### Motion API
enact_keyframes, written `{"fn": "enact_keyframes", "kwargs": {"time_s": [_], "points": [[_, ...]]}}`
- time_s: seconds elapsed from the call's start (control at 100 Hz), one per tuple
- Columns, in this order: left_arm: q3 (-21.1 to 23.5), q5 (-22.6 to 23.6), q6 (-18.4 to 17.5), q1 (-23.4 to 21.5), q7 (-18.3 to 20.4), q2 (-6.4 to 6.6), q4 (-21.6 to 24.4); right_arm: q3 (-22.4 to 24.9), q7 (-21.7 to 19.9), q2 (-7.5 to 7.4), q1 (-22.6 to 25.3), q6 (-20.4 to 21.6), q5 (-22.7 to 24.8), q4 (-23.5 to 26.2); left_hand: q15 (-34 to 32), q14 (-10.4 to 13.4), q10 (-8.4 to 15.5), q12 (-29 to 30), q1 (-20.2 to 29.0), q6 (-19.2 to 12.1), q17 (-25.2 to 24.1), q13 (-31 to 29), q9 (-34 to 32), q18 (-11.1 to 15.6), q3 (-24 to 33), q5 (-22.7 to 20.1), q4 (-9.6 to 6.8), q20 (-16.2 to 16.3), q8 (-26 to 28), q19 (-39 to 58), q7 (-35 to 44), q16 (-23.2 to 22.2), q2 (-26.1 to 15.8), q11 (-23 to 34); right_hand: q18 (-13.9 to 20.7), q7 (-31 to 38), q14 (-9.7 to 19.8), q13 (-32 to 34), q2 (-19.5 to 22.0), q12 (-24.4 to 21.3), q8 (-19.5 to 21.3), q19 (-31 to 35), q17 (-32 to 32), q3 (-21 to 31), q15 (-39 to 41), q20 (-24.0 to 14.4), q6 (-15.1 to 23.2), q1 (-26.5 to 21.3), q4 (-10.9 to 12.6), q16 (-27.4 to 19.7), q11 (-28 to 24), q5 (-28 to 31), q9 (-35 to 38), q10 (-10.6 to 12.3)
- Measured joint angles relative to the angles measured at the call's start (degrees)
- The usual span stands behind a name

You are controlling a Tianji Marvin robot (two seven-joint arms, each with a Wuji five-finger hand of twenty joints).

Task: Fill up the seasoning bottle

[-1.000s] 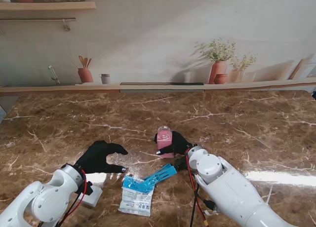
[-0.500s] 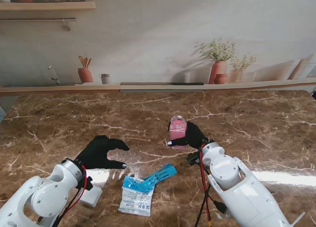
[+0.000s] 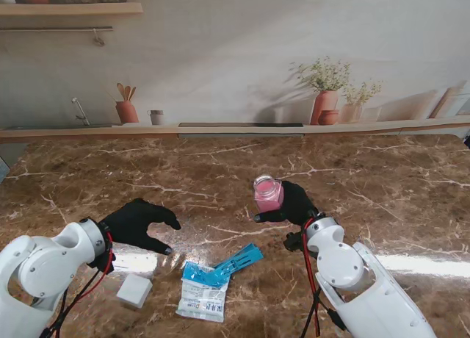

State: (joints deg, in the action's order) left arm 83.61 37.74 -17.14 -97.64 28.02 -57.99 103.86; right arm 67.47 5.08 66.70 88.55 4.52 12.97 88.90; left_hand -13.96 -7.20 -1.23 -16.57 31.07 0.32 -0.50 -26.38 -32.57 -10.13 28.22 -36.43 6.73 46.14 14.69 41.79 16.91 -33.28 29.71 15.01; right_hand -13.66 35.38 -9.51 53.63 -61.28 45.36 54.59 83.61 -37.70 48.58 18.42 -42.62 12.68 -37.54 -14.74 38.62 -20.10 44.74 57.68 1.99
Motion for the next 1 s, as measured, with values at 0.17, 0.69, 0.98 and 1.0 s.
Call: {"fn": "enact_keyframes", "kwargs": {"time_s": [0.17,0.69,0.98,1.0], "points": [[0.2,0.0,-1.0,1.4,5.9,1.32,-0.4,0.2,0.4,0.0,1.5,-1.3,1.3,1.3,0.0,0.0,0.0,-0.7,0.0,0.0,-0.7,0.7,4.5,0.0,1.3,2.2,-0.04,0.0,-0.8,0.0,-2.2,-0.7,1.4,-0.8,-0.3,0.0,0.0,0.1,-0.1,3.1,0.1,2.2,-0.6,0.0,0.0,-2.4,-0.7,0.0,0.0,4.5,-0.4,0.4,0.6,-0.1],[1.0,5.1,-7.6,0.0,14.7,3.77,-2.5,-0.1,1.3,0.02,2.1,-1.6,1.2,1.8,2.1,0.1,2.2,-5.8,0.0,-4.3,-4.3,14.7,21.2,1.9,3.0,21.1,-0.04,1.3,0.5,-12.6,-6.2,-4.4,6.5,-6.3,-0.3,0.0,0.0,0.7,-0.3,3.9,0.1,3.5,-0.8,0.3,0.0,-3.7,-2.0,0.1,0.0,7.3,-2.4,0.9,0.7,-0.6],[3.1,10.0,-14.1,-4.0,14.8,4.29,-1.5,-0.6,1.6,0.11,2.1,-1.7,1.1,1.9,2.9,1.3,3.1,-7.9,0.0,-2.0,-4.3,16.1,22.5,4.0,3.6,26.7,-0.04,3.1,8.0,-17.5,-6.5,-4.5,7.7,-8.7,-0.3,0.0,0.2,0.7,-0.4,4.6,0.1,3.6,-0.8,0.4,1.0,-3.8,-2.5,0.1,0.0,7.4,-2.9,1.1,0.8,-0.8],[3.4,10.3,-14.5,-4.4,14.9,4.29,-1.3,-0.6,1.7,0.12,2.1,-1.7,1.0,1.9,2.9,1.3,3.1,-8.4,-0.1,-1.6,-4.3,16.1,22.5,4.3,3.6,26.7,-0.04,3.7,9.4,-17.6,-7.4,-4.5,7.7,-8.7,-0.3,0.0,0.2,0.7,-0.4,4.6,0.1,3.6,-0.8,0.4,1.0,-3.8,-2.6,0.1,0.0,7.4,-2.9,1.1,0.8,-0.9]]}}
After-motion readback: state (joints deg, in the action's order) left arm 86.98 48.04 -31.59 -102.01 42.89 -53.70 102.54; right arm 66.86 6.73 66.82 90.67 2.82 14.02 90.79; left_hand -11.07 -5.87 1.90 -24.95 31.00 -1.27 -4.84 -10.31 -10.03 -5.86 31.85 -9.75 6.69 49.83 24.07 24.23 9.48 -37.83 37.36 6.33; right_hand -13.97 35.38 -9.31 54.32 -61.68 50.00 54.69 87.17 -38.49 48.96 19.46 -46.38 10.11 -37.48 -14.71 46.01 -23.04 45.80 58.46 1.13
